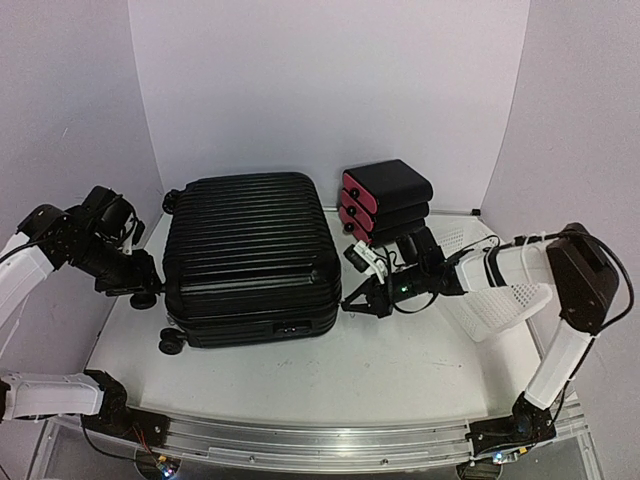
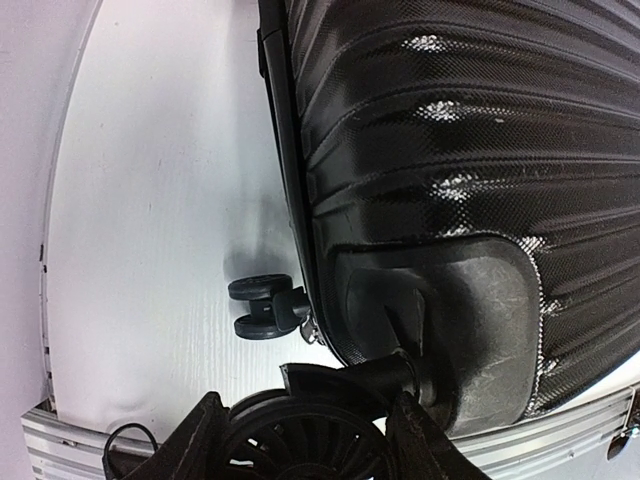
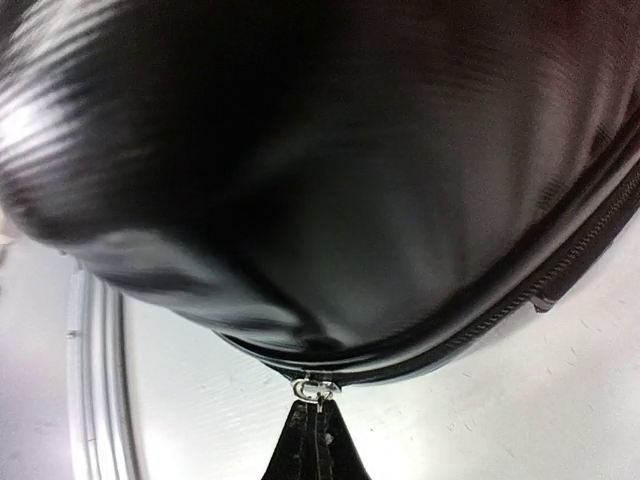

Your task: Open, take out, and arrange the luggage

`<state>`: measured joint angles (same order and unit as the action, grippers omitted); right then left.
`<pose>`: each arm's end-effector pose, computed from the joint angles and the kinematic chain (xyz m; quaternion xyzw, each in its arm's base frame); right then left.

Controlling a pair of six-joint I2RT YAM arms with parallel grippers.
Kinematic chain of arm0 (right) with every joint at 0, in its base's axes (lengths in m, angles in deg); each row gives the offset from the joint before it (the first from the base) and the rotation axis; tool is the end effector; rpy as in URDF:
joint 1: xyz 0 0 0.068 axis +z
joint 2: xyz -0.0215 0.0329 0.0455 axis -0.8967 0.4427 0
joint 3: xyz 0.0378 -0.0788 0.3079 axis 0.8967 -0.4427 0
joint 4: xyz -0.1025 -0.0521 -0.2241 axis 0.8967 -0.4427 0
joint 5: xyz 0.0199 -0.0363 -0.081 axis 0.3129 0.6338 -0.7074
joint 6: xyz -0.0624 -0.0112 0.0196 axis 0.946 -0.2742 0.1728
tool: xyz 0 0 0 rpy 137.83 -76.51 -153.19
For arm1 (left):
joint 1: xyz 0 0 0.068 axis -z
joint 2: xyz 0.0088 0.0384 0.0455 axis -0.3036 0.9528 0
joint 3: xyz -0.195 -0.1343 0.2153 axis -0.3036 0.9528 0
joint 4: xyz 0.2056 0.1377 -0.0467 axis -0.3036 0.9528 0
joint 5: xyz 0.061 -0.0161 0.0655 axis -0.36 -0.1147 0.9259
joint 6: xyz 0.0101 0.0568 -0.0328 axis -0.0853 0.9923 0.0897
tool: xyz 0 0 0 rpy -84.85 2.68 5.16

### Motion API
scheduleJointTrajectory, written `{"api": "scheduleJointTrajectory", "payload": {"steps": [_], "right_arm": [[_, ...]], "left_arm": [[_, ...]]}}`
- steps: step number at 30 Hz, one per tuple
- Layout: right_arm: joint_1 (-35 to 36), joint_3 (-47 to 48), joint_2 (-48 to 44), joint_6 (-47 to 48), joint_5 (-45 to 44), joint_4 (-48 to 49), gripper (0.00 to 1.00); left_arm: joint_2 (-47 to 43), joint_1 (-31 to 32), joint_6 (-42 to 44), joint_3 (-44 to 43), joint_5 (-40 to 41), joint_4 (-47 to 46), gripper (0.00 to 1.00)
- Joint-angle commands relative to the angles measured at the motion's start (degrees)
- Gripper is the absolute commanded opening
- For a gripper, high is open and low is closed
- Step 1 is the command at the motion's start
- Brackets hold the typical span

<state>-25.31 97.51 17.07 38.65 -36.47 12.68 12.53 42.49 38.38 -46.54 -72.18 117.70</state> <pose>0.2534 0.2436 0.2191 -0.4371 0.7530 0.4081 0.2745 0.1188 -0.0507 0.3560 -0.0298 0.9682 -0.0771 0.2362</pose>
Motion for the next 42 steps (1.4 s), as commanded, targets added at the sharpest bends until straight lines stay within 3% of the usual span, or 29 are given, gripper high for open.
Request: {"api": "scheduleJointTrajectory", "payload": {"steps": [1,9,11,13,16,18,22,25,33,36,40,42], "right_arm": [[-6.6,7.6,5.0,3.0,18.4,-7.4,0.00],[-9.3,15.6,9.8,8.6,9.3,-6.9,0.00],[-9.0,16.6,11.1,8.7,7.8,-4.1,0.00],[-8.3,15.7,10.8,9.0,8.2,0.0,0.00],[-6.5,14.0,9.3,9.8,6.5,3.3,0.00],[-5.6,14.0,9.5,9.3,5.7,3.6,0.00],[-2.5,12.3,8.9,11.3,1.5,4.0,0.00],[-1.6,11.4,8.5,10.7,-0.3,4.8,0.00],[0.6,10.8,7.4,9.7,-4.1,5.9,0.00],[2.2,10.6,7.2,9.9,-4.8,6.1,0.00],[5.1,10.2,6.1,10.1,-6.3,6.9,0.00],[7.0,10.4,5.7,10.1,-6.6,7.2,0.00]], "left_arm": [[-1.7,-1.8,-2.6,-1.4,18.4,2.9,0.04],[-1.4,-1.8,-1.3,-1.7,17.6,2.6,0.04],[-1.0,-1.7,-0.2,-2.2,15.9,2.4,0.10],[-1.0,-1.7,1.1,-3.0,13.0,2.0,0.32],[-0.9,-1.8,1.9,-4.9,8.1,1.6,0.80],[-1.0,-1.8,1.9,-7.0,5.4,1.7,0.94],[1.3,-1.8,3.3,-14.9,5.4,3.4,0.98],[8.9,-3.3,3.9,-22.1,8.0,5.5,0.99],[27.5,-14.9,5.0,-27.8,-10.7,-10.3,0.99],[34.7,-16.3,5.9,-31.4,-11.4,-12.5,0.98],[43.6,-16.8,11.1,-37.2,-4.8,-12.6,0.96],[46.5,-17.1,13.2,-38.8,-7.4,-12.7,0.95]]}}
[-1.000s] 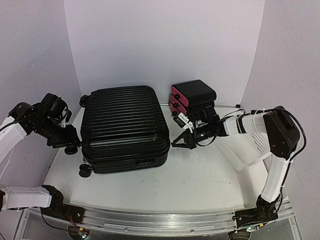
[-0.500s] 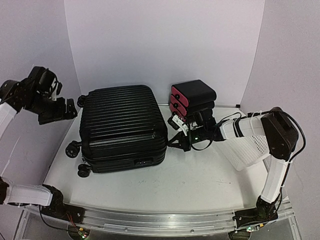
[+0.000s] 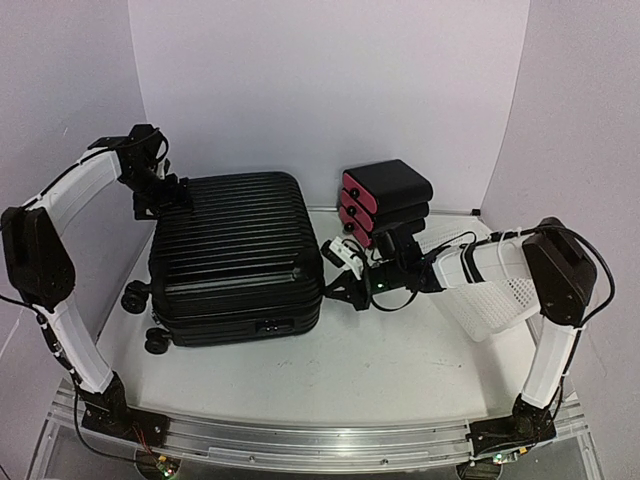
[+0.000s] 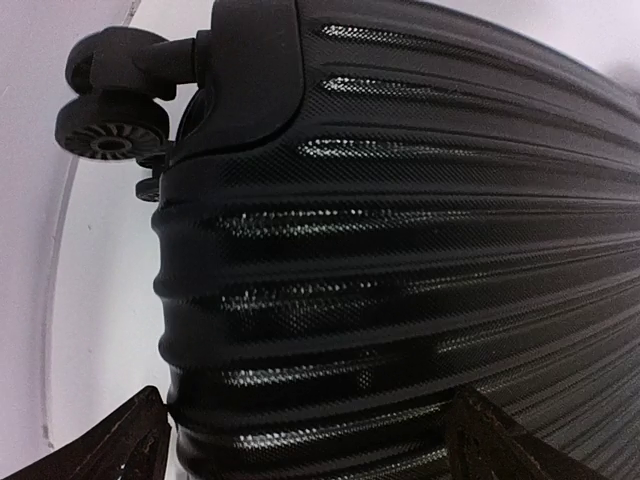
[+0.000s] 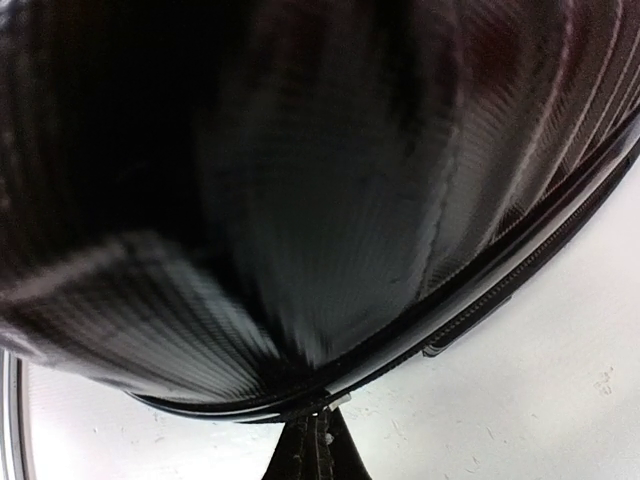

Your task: Open, take out, and arrange the luggage

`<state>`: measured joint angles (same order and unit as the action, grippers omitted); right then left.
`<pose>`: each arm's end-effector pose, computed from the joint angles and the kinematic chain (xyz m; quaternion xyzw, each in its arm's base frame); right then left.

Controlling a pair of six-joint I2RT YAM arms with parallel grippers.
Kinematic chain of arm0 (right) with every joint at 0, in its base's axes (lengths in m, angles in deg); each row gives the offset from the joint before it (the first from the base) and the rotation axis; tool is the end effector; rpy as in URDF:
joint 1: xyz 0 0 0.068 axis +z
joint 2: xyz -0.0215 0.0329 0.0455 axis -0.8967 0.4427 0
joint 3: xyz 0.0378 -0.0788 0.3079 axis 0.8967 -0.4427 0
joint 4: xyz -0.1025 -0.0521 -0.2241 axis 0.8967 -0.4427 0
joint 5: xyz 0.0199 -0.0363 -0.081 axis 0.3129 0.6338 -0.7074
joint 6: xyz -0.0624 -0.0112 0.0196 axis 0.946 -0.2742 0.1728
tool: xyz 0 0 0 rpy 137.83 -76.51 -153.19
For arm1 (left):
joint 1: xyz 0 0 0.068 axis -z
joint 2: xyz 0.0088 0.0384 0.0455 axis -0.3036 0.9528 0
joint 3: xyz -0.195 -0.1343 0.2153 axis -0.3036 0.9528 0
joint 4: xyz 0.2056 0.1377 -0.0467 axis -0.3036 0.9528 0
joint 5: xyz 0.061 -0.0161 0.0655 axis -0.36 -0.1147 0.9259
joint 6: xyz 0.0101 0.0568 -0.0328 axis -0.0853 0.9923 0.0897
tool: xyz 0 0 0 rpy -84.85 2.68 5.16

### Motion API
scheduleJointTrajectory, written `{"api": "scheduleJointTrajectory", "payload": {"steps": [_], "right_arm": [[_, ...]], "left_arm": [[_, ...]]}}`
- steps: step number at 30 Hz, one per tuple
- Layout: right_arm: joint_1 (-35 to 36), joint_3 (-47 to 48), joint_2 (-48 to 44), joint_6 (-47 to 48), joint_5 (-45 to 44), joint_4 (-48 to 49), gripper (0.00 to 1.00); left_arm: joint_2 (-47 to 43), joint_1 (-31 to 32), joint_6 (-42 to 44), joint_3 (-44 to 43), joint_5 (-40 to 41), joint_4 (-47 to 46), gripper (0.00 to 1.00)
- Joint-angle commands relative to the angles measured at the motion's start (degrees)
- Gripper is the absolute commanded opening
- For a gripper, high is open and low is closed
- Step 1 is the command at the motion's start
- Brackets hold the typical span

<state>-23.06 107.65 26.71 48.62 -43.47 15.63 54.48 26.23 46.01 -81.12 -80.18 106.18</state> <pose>0.2924 0.2884 0.2129 -0.5027 0.7140 0.3416 0.3475 0.3607 -0.0578 0.3814 -0.0834 0.9555 -0.1004 0.2645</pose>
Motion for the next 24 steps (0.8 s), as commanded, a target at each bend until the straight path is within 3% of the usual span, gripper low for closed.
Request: {"api": "scheduleJointTrajectory", "payload": {"steps": [1,8,13,19,24], "right_arm": [[5.8,0.5,-4.2,0.1,0.1,4.3,0.00],[14.8,3.0,-4.1,-1.4,-3.7,6.5,0.00],[19.0,4.1,-2.8,-5.0,-5.2,8.6,0.00],[19.3,0.8,-3.1,-8.7,-8.9,9.3,0.00],[19.3,0.1,-3.1,-12.1,-11.2,10.1,0.00]], "left_arm": [[5.4,-0.8,6.5,-4.8,-1.1,-1.4,0.95],[11.9,0.1,7.6,-6.2,-21.6,-5.6,0.88],[13.2,3.9,9.0,-6.1,-24.8,-6.1,0.87],[7.6,5.4,12.7,-4.5,-13.3,-3.6,0.91],[-0.7,15.7,14.1,-8.5,9.9,5.2,0.98]]}}
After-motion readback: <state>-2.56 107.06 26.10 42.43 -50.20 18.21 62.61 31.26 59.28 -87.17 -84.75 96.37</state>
